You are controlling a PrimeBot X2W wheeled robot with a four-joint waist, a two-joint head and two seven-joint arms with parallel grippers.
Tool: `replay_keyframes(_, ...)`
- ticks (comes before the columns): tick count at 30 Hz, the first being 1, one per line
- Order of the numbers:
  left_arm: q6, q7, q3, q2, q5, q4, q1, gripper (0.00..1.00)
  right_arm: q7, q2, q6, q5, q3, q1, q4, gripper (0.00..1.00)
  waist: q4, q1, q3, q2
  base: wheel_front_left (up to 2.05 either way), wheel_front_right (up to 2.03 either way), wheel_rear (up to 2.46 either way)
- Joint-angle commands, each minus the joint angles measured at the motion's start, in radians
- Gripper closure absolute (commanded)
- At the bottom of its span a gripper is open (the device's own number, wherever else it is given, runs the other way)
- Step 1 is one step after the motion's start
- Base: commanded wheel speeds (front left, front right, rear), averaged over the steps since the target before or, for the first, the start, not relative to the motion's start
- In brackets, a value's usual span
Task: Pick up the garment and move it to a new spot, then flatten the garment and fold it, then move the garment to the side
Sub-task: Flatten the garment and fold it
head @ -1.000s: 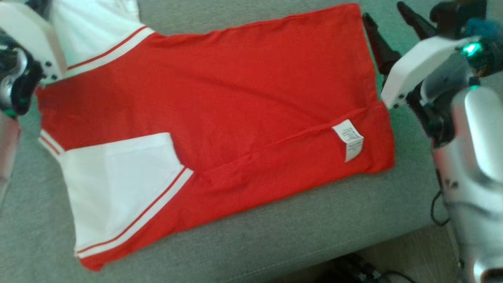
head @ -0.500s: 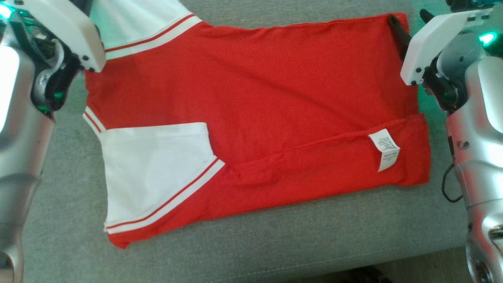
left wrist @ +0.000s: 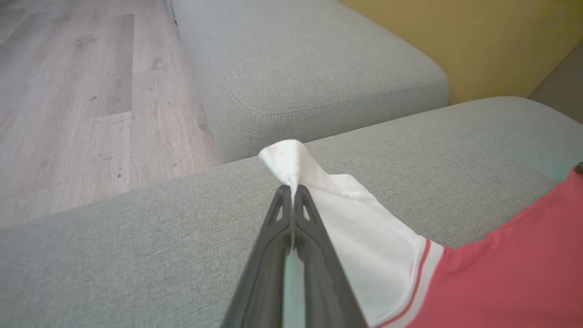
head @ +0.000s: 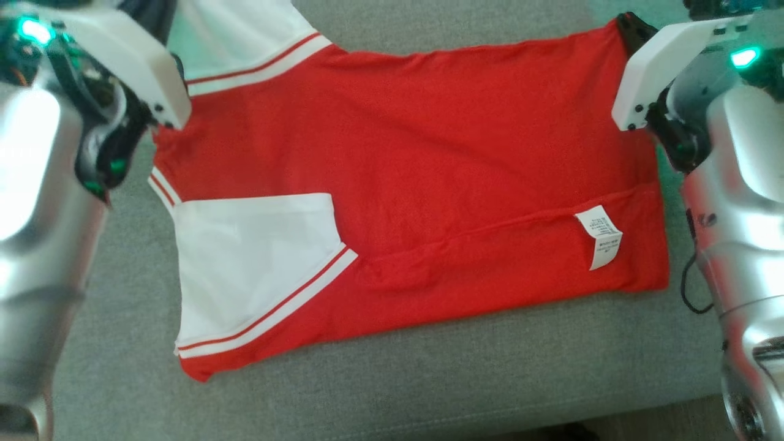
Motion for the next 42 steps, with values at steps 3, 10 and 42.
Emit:
replay_keyframes(3,-0.002,-0.039,0.046,0.044,-0.017,-0.076,0.038,1.0,-0.058,0.008,0.007,0.027,0.039,0.025,-0.046,1.0,0.011,0.0,-0.046,0.0,0.0,0.0,0.0)
replay_keyframes(10,0.037,-0.095,0.059,0.068,-0.058,-0.269,0.277,1.0,-0.134,-0.046,0.007,0.095,0.07,0.185,-0.139,1.0,0.044,0.0,-0.137,0.0,0.0,0.0,0.0)
replay_keyframes(42,0.198,-0.339,0.027,0.011,-0.094,-0.49,0.904,0.0,-0.045,0.02,0.007,0.045,-0.245,0.832,-0.718,0.0,0.075,0.0,-0.271,0.0,0.0,0.0,0.0)
